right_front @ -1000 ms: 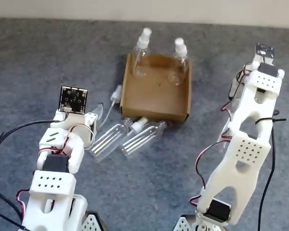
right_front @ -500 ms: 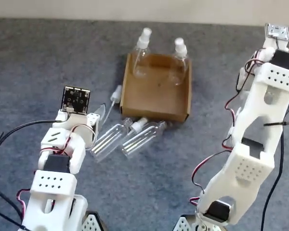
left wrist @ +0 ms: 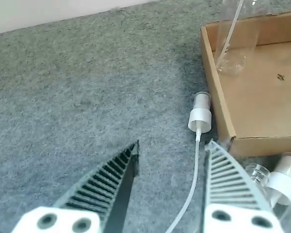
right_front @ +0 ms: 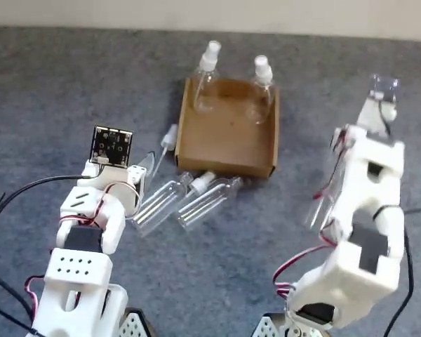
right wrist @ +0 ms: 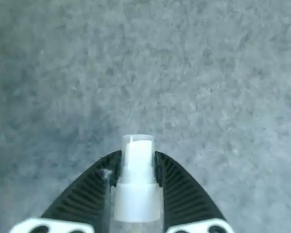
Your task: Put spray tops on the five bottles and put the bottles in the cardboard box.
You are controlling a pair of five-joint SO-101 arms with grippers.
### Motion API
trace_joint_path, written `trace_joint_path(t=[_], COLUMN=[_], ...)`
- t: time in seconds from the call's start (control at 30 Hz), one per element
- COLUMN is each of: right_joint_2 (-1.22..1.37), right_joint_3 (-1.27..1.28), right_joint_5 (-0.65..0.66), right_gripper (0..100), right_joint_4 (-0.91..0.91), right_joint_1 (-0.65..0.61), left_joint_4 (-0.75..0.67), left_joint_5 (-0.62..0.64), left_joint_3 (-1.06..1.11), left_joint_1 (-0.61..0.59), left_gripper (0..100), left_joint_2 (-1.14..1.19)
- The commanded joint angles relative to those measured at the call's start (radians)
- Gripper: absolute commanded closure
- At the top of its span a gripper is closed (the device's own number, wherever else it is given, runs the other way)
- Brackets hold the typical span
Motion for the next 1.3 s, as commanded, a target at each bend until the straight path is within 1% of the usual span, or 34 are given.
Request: trace_joint_path(t=[0.0,0.1,0.37,0.43,0.53,0.6,0.83,0.9,1.0,1.07,1.2,1.27], right_joint_2=[-0.113,-0.128,-0.222,-0.255,-0.3,-0.329,-0.472,-0.51,-0.558,-0.588,-0.613,-0.611], right_joint_3=[0.234,0.352,0.42,0.45,0.499,0.527,0.595,0.605,0.605,0.604,0.611,0.613], right_joint_5=[-0.008,-0.006,-0.006,-0.006,-0.006,-0.006,-0.006,-0.006,-0.006,-0.005,0.002,0.037], right_gripper=[99.5,99.2,98.2,92.8,82.0,77.6,76.6,76.4,76.3,76.3,76.3,76.5], right_joint_4=[-0.269,-0.303,-0.302,-0.302,-0.302,-0.302,-0.298,-0.254,-0.073,0.016,0.077,0.085], right_joint_1=[-0.005,-0.005,-0.004,-0.004,-0.004,-0.007,-0.01,-0.01,-0.005,-0.005,-0.012,-0.012], left_joint_4=[-0.018,-0.018,-0.018,-0.018,-0.018,-0.018,-0.018,-0.018,-0.018,-0.018,-0.018,-0.018], left_joint_5=[0.005,0.005,0.005,0.005,0.005,0.005,0.005,0.005,0.005,0.005,0.005,0.005], left_joint_3=[-0.004,-0.004,-0.004,-0.004,-0.004,-0.004,-0.004,-0.004,-0.004,-0.004,-0.004,-0.004], left_joint_1=[0.018,0.018,0.018,0.018,0.018,0.018,0.018,0.018,0.018,0.018,0.018,0.018], left_gripper=[80,80,80,80,80,80,80,80,80,80,80,80], left_joint_2=[0.005,0.005,0.005,0.005,0.005,0.005,0.005,0.005,0.005,0.005,0.005,0.005])
